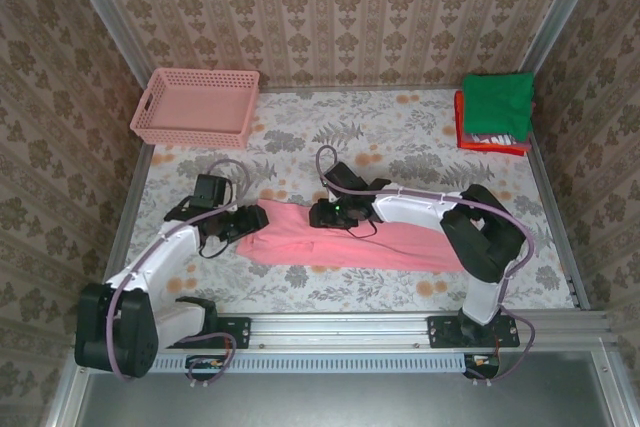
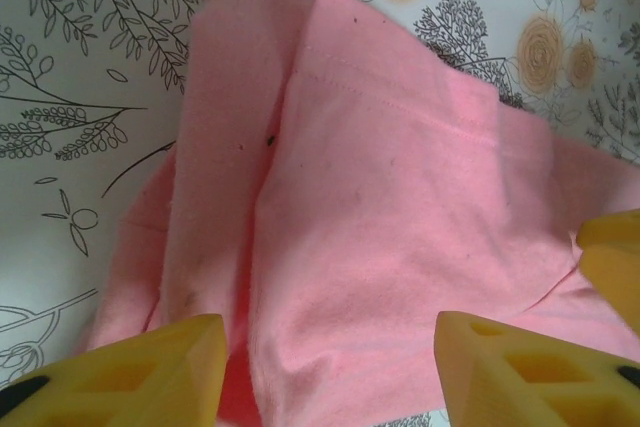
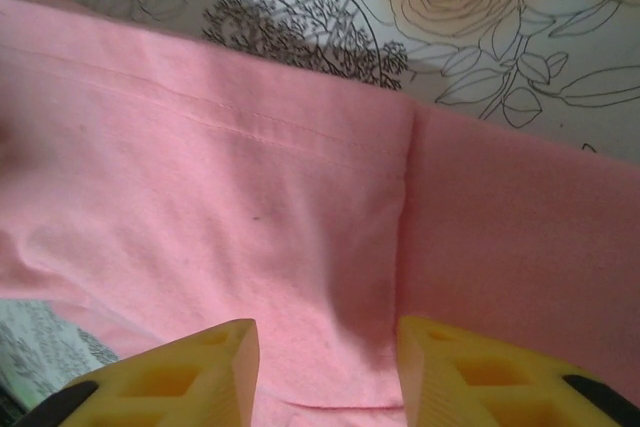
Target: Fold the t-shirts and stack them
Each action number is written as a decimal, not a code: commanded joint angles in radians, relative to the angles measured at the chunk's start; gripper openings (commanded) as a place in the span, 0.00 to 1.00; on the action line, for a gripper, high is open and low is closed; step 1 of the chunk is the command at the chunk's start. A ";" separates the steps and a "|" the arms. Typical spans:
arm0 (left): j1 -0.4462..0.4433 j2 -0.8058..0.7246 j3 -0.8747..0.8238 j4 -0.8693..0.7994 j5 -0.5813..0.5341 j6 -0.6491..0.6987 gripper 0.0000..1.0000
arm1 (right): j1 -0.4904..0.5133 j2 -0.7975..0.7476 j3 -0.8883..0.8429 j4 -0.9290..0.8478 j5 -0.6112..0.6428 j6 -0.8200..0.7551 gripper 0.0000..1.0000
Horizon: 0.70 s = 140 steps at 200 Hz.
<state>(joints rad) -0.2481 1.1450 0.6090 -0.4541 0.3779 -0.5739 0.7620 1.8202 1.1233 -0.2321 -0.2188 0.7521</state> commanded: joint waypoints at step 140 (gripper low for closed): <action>-0.020 0.047 -0.026 0.017 0.008 0.001 0.00 | 0.004 -0.006 0.011 -0.004 -0.030 0.031 0.00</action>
<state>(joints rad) -0.2623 1.1980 0.5995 -0.4183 0.3817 -0.5884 0.7620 1.8637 1.1381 -0.2340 -0.2367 0.7750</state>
